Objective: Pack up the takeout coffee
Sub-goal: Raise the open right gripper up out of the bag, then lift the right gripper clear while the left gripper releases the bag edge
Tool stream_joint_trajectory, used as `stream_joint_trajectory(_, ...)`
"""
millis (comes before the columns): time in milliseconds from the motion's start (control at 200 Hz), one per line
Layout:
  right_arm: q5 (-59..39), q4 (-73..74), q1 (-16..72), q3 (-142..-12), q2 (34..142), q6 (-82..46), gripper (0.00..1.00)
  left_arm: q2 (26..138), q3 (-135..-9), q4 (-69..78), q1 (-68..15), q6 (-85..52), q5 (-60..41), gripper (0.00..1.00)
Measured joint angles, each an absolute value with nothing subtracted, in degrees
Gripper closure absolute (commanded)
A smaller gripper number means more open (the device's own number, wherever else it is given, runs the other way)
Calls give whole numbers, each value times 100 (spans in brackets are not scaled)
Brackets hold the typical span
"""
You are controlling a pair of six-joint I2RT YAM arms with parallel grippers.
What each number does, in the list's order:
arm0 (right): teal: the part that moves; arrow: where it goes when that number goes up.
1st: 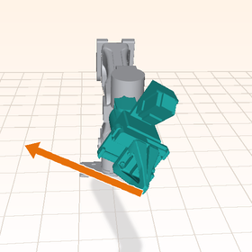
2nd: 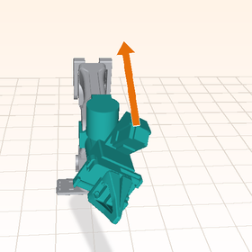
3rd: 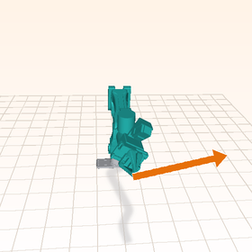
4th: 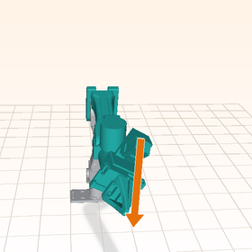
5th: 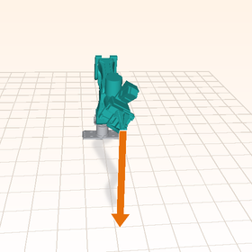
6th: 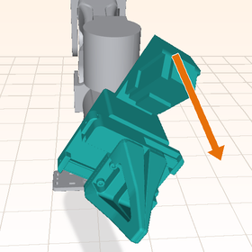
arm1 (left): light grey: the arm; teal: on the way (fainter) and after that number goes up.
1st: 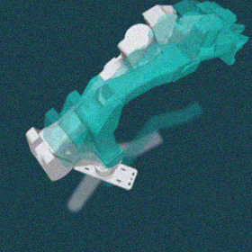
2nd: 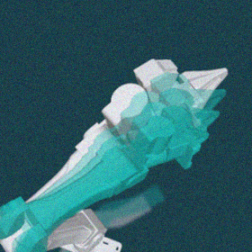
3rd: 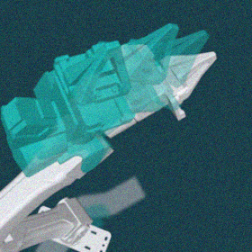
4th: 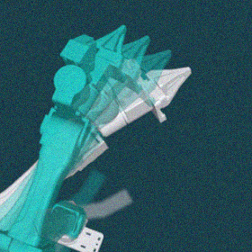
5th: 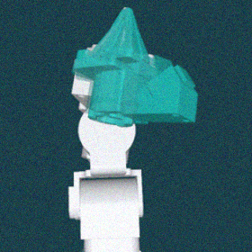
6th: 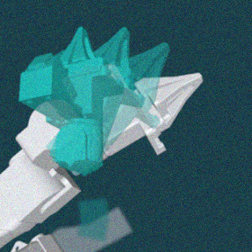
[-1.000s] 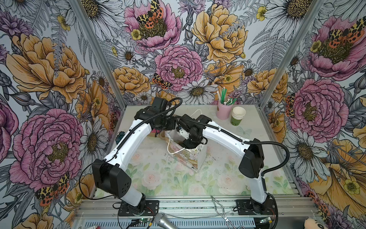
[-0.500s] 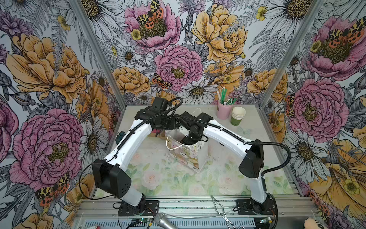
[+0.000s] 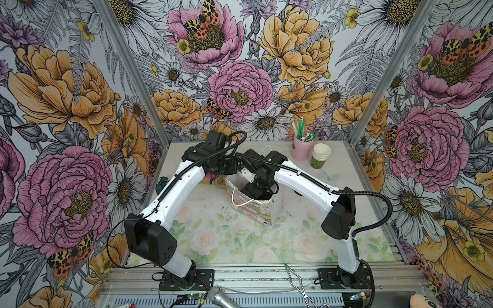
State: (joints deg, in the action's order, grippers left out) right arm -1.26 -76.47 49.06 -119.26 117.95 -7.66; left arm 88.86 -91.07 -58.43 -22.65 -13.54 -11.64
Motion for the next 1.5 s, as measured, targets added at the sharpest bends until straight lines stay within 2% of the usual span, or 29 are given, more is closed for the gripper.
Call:
stream_joint_trajectory(380, -12, -7647, 4906, -11955, 11789, -768, 3, 8890, -9107, -5839, -2272, -1356, -1162, 100)
stream_joint_trajectory(986, 244, -7218, 4910, -11797, 11448, -733, 43, 8890, -9107, -5822, -2351, -1354, -1149, 100)
stream_joint_trajectory(1501, 333, -7107, 4904, -11577, 11102, -779, 70, 8882, -9107, -5819, -2351, -1354, -1151, 100)
